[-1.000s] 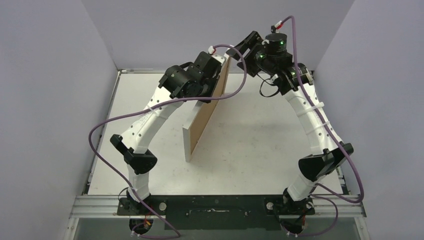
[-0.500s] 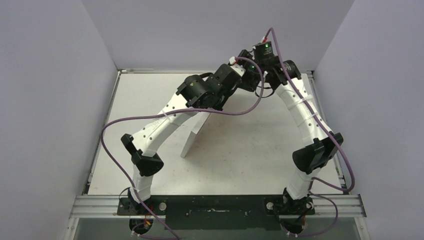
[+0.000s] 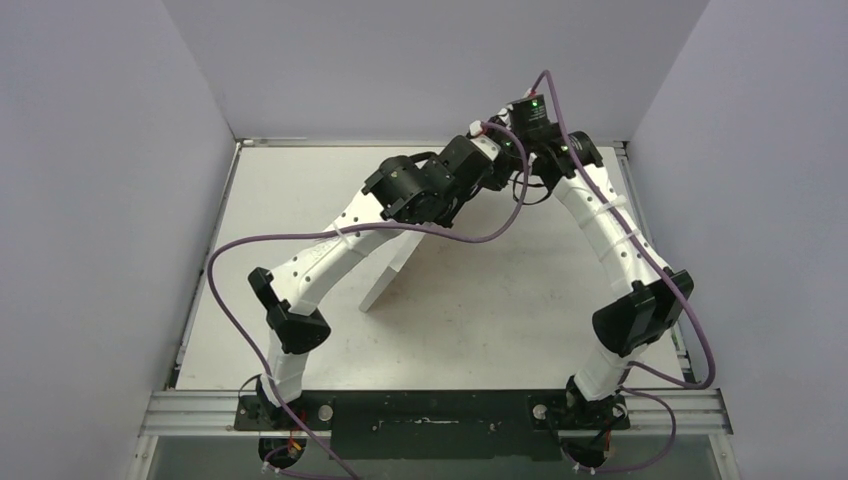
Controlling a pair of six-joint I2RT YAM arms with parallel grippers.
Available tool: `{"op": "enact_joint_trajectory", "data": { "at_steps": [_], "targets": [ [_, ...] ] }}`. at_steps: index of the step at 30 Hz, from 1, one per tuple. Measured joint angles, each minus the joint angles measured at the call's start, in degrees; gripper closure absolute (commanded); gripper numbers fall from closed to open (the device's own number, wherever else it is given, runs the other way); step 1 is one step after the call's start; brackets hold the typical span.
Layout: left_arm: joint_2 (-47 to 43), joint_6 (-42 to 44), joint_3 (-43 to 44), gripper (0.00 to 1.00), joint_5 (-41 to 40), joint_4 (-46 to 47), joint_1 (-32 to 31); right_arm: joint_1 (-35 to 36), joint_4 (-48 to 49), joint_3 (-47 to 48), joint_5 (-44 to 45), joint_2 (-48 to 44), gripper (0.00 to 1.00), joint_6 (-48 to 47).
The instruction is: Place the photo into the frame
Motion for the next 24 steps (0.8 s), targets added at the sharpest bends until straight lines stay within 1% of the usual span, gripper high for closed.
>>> {"op": "enact_joint_trajectory", "data": {
  "at_steps": [1,6,7,11,14,19,24],
  "targets": [
    [0.02,0.00,-0.11,0.79,-0.02,0.09,-0.11,-0.26,0.35,-0.50,-0.09,-0.42,0.64,0.13],
    [-0.07,-0.17,-1.77,0.56,0.83,2.71,-0.39,-1.46,2.97,-3.82,-0.39,-2.43,0.73,1.07],
    [-0.31,-0.37,-2.69,0.51,1.33,3.80,-0.37,-1.92,3.02,-4.42,-0.42,-2.69,0.75,1.31],
    [-2.34,-1.11,-8.00,0.27,4.76,8.57,0.15,-3.28,4.63,-6.56,-0.42,-2.99,0.81,1.62],
    [-5.05,-1.68,-12.00,0.14,8.37,11.72,1.14,-4.33,6.01,-8.68,-0.37,-3.43,0.86,1.49],
    [-12.48,-3.69,-19.43,0.03,17.66,19.12,5.97,-6.38,8.79,-12.07,-1.11,-4.13,0.90,0.28],
    [-22.75,-7.93,-29.86,0.03,29.88,30.62,14.86,-8.76,12.79,-18.01,-3.30,-6.29,0.90,-2.40]
  ]
}}
